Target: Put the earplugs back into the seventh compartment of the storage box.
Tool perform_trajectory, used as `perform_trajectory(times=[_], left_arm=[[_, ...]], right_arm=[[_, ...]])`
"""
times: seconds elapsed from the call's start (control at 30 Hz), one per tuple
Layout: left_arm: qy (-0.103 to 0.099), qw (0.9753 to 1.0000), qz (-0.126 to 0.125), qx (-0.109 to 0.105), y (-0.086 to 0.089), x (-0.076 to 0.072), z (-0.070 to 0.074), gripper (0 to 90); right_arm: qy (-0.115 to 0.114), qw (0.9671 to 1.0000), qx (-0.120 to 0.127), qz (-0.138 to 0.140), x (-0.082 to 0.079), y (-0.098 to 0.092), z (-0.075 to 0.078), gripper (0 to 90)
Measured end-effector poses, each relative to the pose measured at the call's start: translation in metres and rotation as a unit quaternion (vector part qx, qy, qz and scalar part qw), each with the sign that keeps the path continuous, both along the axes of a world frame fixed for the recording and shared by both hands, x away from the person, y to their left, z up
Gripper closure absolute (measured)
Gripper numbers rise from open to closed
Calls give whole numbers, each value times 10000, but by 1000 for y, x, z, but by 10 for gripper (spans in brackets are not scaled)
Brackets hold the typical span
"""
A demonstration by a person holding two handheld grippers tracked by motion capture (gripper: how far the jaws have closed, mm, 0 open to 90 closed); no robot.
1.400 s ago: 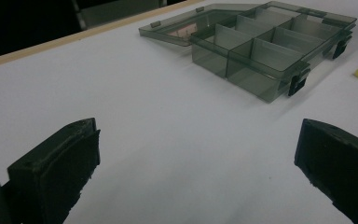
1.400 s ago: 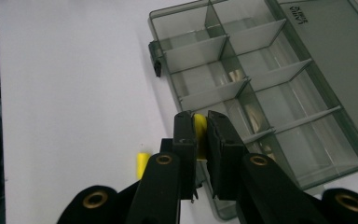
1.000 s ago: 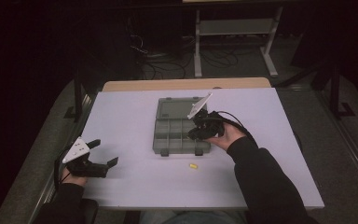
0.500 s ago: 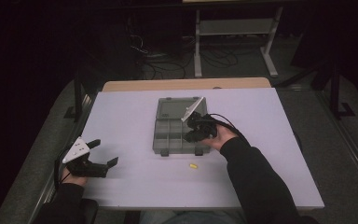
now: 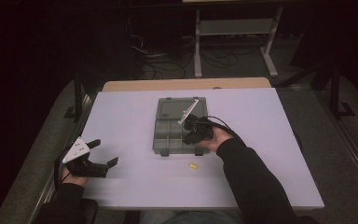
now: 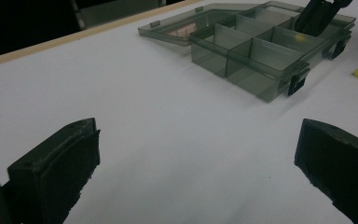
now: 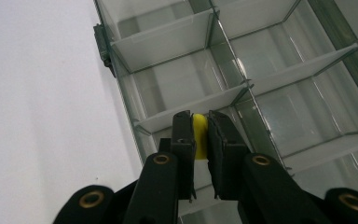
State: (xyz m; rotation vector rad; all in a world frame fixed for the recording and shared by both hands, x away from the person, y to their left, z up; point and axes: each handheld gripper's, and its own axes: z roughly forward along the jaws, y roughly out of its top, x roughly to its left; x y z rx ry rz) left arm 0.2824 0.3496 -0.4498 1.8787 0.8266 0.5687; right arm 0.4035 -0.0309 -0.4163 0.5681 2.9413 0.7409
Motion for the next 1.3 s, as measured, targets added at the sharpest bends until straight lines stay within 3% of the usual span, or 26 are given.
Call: perform_trajectory(times=[0.3, 0.47, 0.67, 0.8, 1.3], left_arm=[[8, 10000, -2, 15, 0, 0, 0, 0], [9, 10000, 4, 16, 0, 0, 0, 0], [7, 10000, 11, 20, 0, 0, 0, 0], [9, 10000, 12, 25, 0, 0, 0, 0], [9, 10000, 23, 24, 0, 0, 0, 0]], right_arm=[[-33, 9999, 149, -50, -5, -4, 9, 666], [-214, 9992, 316, -146, -12, -8, 21, 431], [-348, 9983, 402, -217, -18, -14, 29, 318], [-400, 9970, 593, -291, -27, -20, 36, 206], [-334, 9961, 790, -199, -51, -28, 32, 28]])
